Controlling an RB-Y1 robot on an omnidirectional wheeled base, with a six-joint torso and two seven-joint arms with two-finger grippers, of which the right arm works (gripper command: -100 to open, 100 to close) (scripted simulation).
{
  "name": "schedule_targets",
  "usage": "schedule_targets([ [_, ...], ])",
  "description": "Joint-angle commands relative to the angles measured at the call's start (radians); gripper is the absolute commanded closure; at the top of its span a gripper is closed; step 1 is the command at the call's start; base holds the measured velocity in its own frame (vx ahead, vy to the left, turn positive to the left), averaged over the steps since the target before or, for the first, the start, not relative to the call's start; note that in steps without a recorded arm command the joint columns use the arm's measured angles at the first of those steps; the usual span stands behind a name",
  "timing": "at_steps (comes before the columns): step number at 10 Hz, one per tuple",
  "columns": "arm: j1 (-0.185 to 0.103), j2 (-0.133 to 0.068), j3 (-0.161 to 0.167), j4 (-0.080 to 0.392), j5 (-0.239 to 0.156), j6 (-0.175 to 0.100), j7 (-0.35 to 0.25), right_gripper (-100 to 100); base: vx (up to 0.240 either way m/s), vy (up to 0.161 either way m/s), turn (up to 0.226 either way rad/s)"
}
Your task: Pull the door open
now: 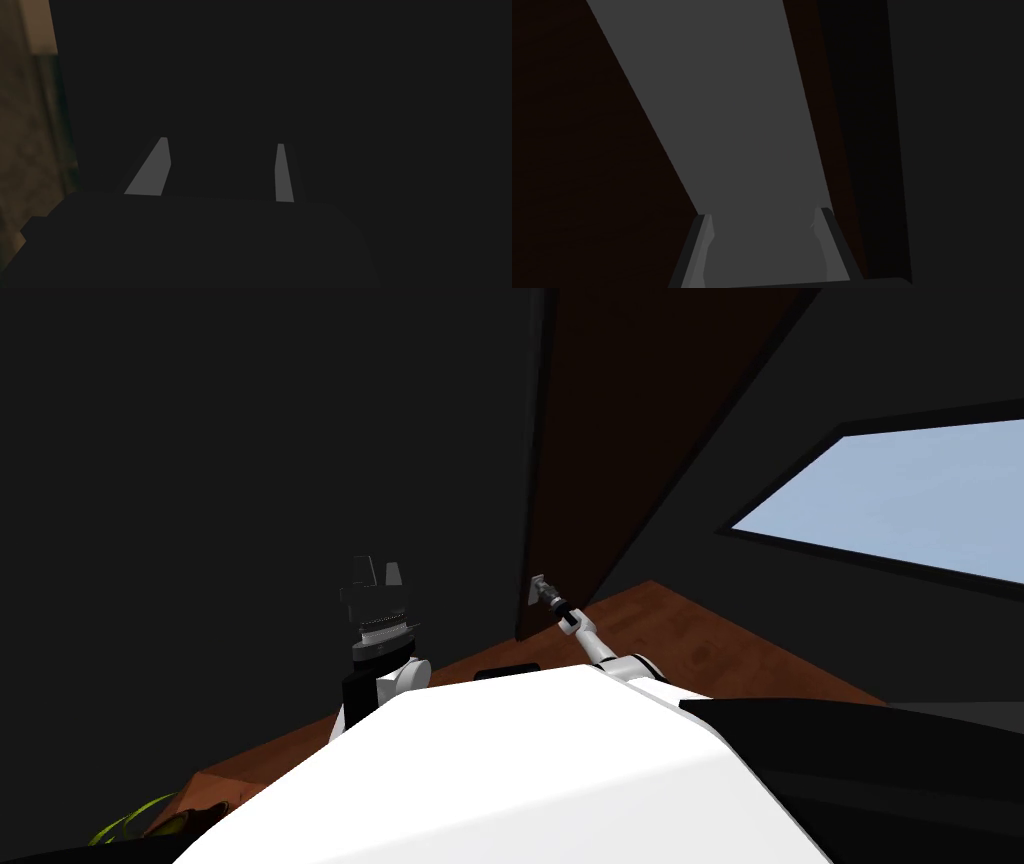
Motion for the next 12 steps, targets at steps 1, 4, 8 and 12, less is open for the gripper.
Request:
schedule_targets([
  [1,-0.001,0.000,0.001,-0.001,-0.029,0.001,-0.050,100,-0.072,-0.077,0.153],
  [4,-0.003,-0.001,0.003,0.001,-0.068,0.004,-0.114,100,-0.067,-0.065,0.116],
  [8,-0.007,-0.002,0.005,0.006,-0.135,0.009,-0.212,100,-0.064,-0.059,0.120],
  [12,-0.010,-0.003,0.008,0.011,-0.211,0.015,-0.314,100,-0.054,-0.051,0.105],
])
